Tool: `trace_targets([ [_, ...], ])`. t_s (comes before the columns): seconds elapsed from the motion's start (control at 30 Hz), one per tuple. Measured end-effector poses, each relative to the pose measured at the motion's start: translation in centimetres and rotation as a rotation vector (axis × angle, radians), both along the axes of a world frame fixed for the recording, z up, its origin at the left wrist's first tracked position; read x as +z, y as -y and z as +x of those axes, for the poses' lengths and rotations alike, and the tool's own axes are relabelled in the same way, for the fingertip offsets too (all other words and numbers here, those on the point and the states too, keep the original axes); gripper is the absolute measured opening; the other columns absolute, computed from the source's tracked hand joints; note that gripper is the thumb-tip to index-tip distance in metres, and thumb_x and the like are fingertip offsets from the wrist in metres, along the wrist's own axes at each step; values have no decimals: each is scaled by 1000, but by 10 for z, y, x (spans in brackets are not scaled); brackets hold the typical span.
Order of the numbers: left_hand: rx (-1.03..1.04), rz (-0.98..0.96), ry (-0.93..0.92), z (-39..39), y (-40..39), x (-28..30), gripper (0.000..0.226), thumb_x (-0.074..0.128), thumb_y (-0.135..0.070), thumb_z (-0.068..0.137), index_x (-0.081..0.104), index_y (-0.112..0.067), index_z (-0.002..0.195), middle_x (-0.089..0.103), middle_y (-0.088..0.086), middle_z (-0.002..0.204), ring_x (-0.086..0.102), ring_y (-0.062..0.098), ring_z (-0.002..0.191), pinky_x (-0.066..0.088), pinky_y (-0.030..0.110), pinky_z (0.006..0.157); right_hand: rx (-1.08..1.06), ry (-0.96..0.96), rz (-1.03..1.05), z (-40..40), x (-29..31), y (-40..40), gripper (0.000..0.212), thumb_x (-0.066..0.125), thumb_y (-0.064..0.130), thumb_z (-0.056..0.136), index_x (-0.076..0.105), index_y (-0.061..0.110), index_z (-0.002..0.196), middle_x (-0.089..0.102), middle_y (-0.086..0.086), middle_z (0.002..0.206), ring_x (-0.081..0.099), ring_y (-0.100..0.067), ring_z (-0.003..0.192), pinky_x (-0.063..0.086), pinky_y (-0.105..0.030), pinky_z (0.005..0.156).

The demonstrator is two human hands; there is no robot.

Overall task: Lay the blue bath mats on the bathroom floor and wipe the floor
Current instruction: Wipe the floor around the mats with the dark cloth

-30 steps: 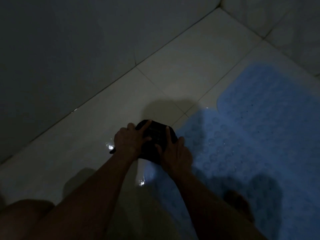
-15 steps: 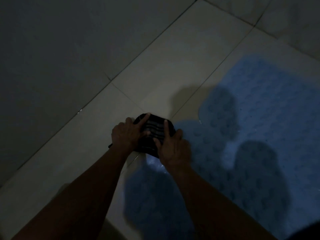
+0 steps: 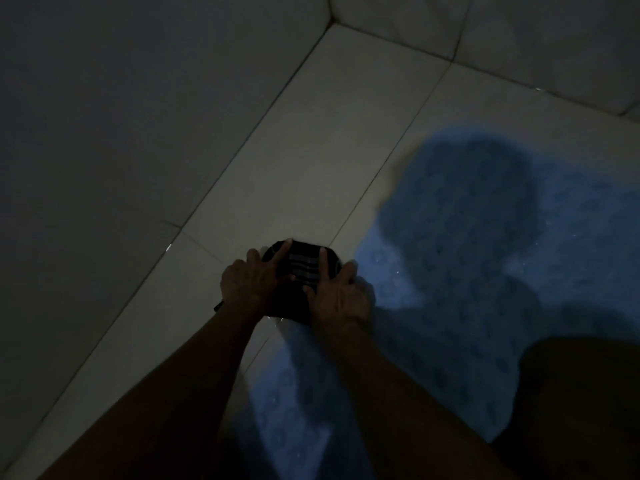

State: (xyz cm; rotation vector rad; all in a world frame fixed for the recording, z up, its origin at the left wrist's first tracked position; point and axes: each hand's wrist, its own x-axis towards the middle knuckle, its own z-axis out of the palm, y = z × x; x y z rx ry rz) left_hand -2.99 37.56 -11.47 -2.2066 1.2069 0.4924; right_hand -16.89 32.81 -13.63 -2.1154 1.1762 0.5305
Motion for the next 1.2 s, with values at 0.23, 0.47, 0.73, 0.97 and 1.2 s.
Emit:
trace_targets([
  [0.23,-43,-52,-13,-2,46,-1,73,32,-65,98,-12,-48,153,46,14,131,59,32,111,45,38,85,-48,-58,-108,-1,-4,37,77,34,54,102,-9,24,159,9,-30,158,42,-44,132,39,-48,104],
  [0.47,-96,-104,-98,5,82,-13,73,30,-68,96,-11,-48,154,43,16,137,56,34,113,45,40,87,-195,-24,-142,-6,-17,66,76,33,62,99,-7,34,158,22,-23,150,49,-42,117,44,-44,97],
  [0.73,-186,-125,-200,18,141,-18,76,31,-67,96,-11,-44,155,39,16,142,55,34,114,44,39,85,-218,-151,-280,-2,-13,108,76,24,66,99,-11,32,157,21,-23,155,54,-39,115,47,-41,91],
  [0.97,-246,-149,-288,21,176,-20,77,36,-60,100,-11,-39,156,37,20,145,54,34,116,45,40,89,-330,-189,-225,0,-10,143,75,31,66,97,-6,40,157,27,-16,147,52,-38,117,47,-43,91],
  [1.2,-217,-208,-424,25,202,-31,78,42,-58,100,-7,-38,157,36,22,146,51,37,120,43,42,95,-328,-263,-223,7,0,168,76,29,67,97,-7,38,157,24,-17,150,53,-38,115,46,-41,89],
])
